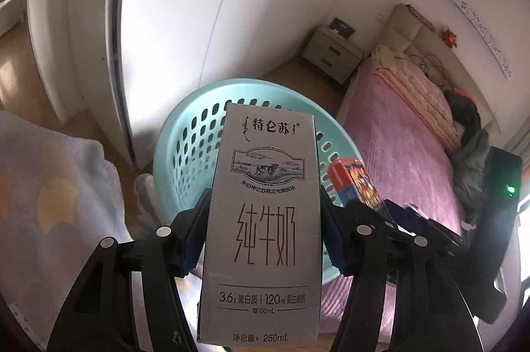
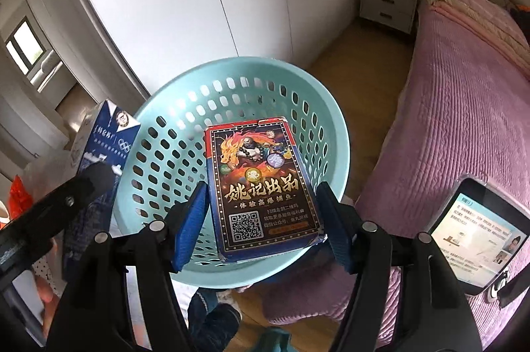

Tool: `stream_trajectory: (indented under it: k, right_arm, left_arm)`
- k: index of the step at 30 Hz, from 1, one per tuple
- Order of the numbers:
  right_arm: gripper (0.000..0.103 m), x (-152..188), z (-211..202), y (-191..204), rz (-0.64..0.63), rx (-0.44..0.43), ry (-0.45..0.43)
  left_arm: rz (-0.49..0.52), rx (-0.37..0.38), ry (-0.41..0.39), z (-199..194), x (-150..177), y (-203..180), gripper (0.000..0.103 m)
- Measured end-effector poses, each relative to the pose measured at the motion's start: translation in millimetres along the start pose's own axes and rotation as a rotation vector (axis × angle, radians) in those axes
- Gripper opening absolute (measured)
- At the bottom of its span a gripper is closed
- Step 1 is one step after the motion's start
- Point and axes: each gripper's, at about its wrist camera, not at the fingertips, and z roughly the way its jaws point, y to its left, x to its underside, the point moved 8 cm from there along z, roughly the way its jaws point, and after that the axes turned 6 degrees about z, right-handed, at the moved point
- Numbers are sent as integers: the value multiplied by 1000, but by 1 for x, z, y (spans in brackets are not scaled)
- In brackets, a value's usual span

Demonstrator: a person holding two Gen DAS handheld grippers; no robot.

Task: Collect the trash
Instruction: 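Carry both items to the teal basket and open both tools to drop them, then move both open tools back over the table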

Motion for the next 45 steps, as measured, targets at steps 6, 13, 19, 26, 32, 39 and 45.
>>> stream_trajectory:
  k: [6,13,19,26,32,39,45]
  right_arm:
    - [65,-1,-3,-4,18,2,1]
    - [65,-3,-30,7,5,-34,-48]
    - [65,0,-65,39,-66,-131,-134]
    - [65,18,-116,105,-200,-281,-256]
    - [65,52,-153,170,-357,-419,-317]
    - [65,104,-166,236,-484,-538,-289]
    - [65,158,-156,287,-602,-607,-199]
  left_arm:
    - [0,8,-24,-20,1,-5,68]
    - [-1,21,-96,-65,5,0,68]
    - [13,-10,-183,-121,11,2,68]
    - [-9,-80,-290,-199,32,21,68]
    - [-81,-191,-390,-279,69,63,68]
    - [-217,-405,-425,-354,125,132,68]
    - [-349,-574,-407,-397,182,192,74]
